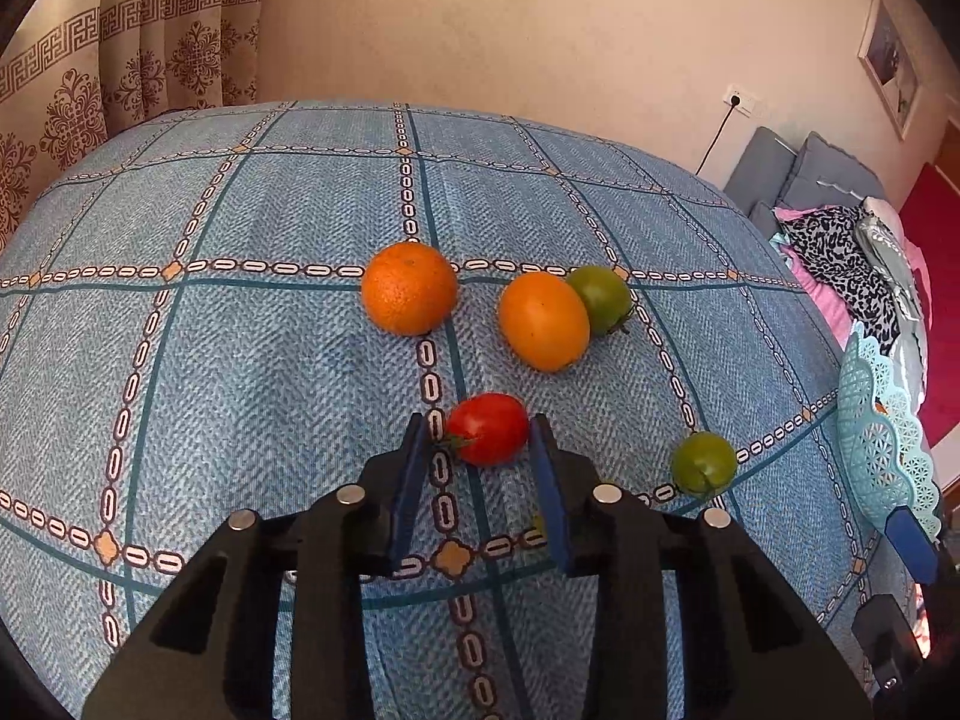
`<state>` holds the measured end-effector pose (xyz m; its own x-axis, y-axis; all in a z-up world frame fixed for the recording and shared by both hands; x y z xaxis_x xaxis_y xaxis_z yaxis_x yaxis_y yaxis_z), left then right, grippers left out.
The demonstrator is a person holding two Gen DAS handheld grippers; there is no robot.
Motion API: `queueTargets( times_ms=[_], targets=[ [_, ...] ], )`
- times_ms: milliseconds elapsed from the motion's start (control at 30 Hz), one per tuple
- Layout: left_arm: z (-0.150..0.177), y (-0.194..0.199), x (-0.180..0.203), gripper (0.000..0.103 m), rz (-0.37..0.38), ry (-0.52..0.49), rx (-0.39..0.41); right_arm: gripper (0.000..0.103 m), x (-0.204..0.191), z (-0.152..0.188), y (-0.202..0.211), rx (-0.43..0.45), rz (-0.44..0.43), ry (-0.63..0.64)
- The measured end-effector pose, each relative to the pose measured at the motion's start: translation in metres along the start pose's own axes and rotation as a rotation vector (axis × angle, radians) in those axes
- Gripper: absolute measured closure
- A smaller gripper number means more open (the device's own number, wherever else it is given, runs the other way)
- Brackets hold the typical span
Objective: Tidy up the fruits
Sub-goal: 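Grasp the red tomato with the left gripper, then close the right gripper on the large green tomato while the left gripper holds the red tomato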
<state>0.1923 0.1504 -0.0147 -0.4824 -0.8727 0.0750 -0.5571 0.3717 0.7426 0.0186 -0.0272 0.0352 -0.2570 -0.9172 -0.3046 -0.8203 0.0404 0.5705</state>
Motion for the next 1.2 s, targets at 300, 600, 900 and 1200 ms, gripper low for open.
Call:
queueTargets(
  times_ms=[300,600,900,1200],
  targets=[
    [0.003,0.014,0.001,0.073,-0.060,-0.038,0.028,0.020,-0.009,0.003,-0.023,-0.117,-0.068,-0.006],
    [0.005,0.042,-0.001,0.073,-0.160,-0.039,0.068,0.031,-0.018,-0.005,-0.057,-0.197,-0.081,0.008],
    [0.007,0.050,-0.006,0.073,-0.210,-0.041,0.085,0.048,-0.021,-0.010,-0.096,-0.271,-0.076,-0.013],
    [0.006,0.051,-0.006,0.073,-0.210,-0.037,0.088,0.054,-0.028,-0.011,-0.112,-0.271,-0.050,0.023]
  ],
)
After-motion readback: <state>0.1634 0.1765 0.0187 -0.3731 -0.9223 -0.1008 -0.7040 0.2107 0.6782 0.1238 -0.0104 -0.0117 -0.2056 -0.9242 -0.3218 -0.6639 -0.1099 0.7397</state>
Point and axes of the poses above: each gripper's, at about its wrist camera, not at the fingertips, and y roughly against the way its jaws point, x to its right, z to its underside, the point moved 4 cm from there along -y, roughly the way its jaws point, and after that the axes turned 13 degrees about -y, right-handed, at the moved point
